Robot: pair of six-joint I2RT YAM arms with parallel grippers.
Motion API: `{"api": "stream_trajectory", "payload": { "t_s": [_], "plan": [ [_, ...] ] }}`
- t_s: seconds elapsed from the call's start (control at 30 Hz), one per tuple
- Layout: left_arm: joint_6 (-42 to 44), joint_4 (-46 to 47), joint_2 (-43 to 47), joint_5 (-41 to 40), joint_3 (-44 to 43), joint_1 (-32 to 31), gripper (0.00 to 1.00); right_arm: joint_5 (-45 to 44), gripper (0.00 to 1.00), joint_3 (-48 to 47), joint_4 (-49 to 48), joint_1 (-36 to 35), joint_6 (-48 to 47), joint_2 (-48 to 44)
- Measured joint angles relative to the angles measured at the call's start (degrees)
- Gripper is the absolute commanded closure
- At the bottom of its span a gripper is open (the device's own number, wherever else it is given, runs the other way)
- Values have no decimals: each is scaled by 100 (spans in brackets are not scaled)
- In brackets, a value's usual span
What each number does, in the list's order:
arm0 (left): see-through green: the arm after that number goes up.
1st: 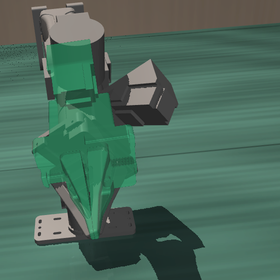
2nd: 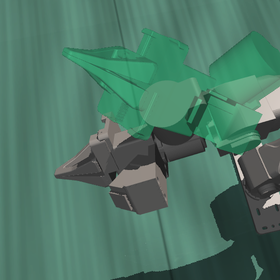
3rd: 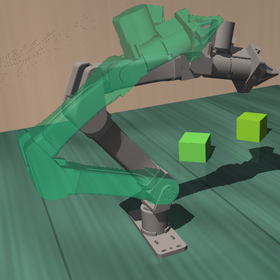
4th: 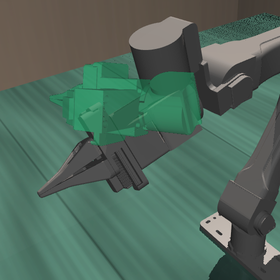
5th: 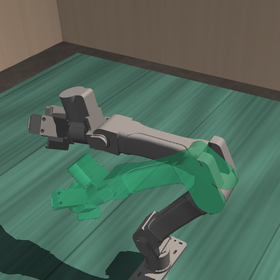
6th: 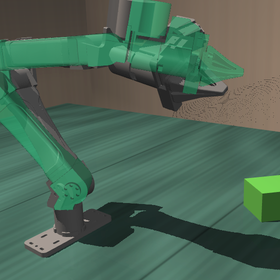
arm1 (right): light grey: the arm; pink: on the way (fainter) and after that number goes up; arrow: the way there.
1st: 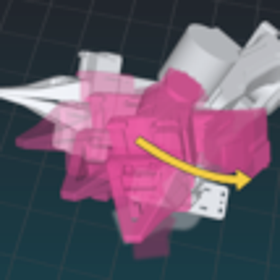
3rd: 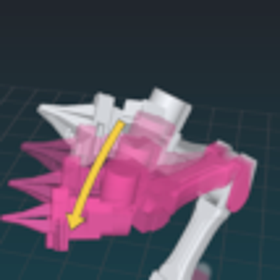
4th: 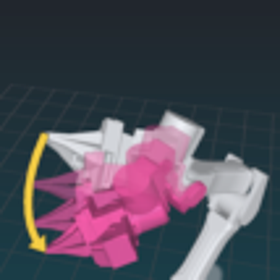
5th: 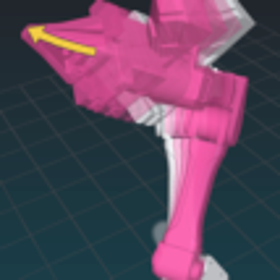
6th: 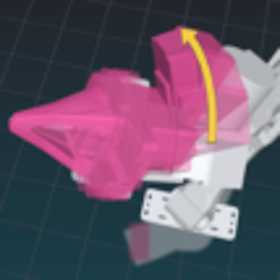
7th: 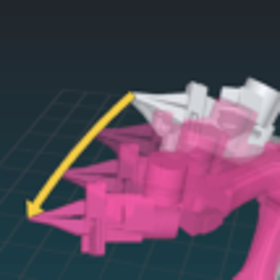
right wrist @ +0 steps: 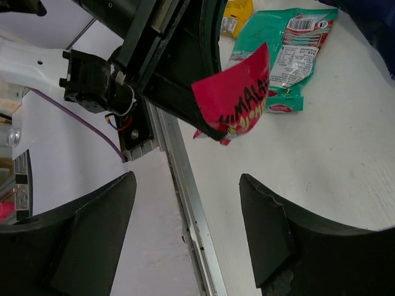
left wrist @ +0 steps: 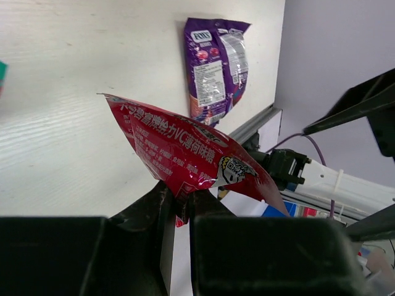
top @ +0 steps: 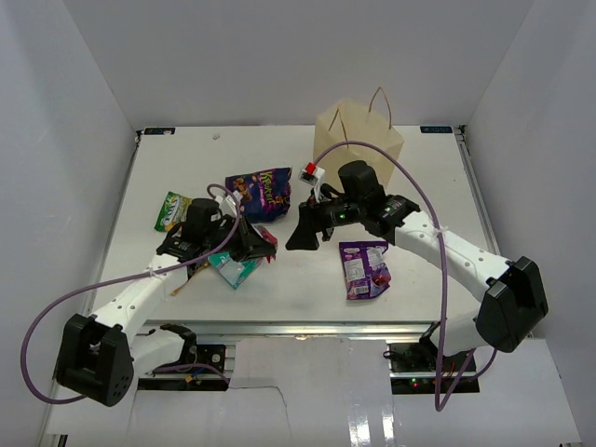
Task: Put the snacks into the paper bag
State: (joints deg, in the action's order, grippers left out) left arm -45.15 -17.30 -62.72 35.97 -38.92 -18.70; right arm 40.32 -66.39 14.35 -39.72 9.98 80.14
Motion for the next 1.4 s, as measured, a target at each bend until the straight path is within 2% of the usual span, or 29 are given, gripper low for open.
{"api": "stream_trajectory", "payload": {
  "t_s": [0.2,0.53,0.63,0.73,0.77,0.97,1.03,1.07,1.23,1.27,1.4],
  "plan": [
    [-343,533,-201,-118,-2,-520,90,-498,28,-15,-341,-345,442,302],
    [-527,758,-299,-216,-20,-866,88,-1123,34,-107,-551,-476,474,669],
    [-553,807,-299,-245,-20,-881,87,-1198,40,-136,-553,-483,457,756],
    [-575,841,-299,-258,-20,-883,85,-1215,50,-136,-555,-501,446,769],
    [-579,844,-299,-258,-20,-883,84,-1213,59,-136,-562,-505,442,769],
    [-597,855,-297,-236,-20,-892,79,-1270,83,-136,-603,-514,321,782],
    [-597,857,-295,-232,-20,-892,76,-1261,92,-136,-605,-503,286,800],
    [-597,855,-293,-227,-20,-892,74,-1246,92,-136,-616,-503,269,809],
    [-562,828,-173,-201,-15,-892,52,-935,92,-168,-640,-378,72,822],
    [-549,826,-111,-199,-13,-892,45,-822,92,-192,-640,-326,2,835],
    [-404,702,254,-208,-13,-892,34,-247,92,-297,-638,-33,-310,868]
  ]
}}
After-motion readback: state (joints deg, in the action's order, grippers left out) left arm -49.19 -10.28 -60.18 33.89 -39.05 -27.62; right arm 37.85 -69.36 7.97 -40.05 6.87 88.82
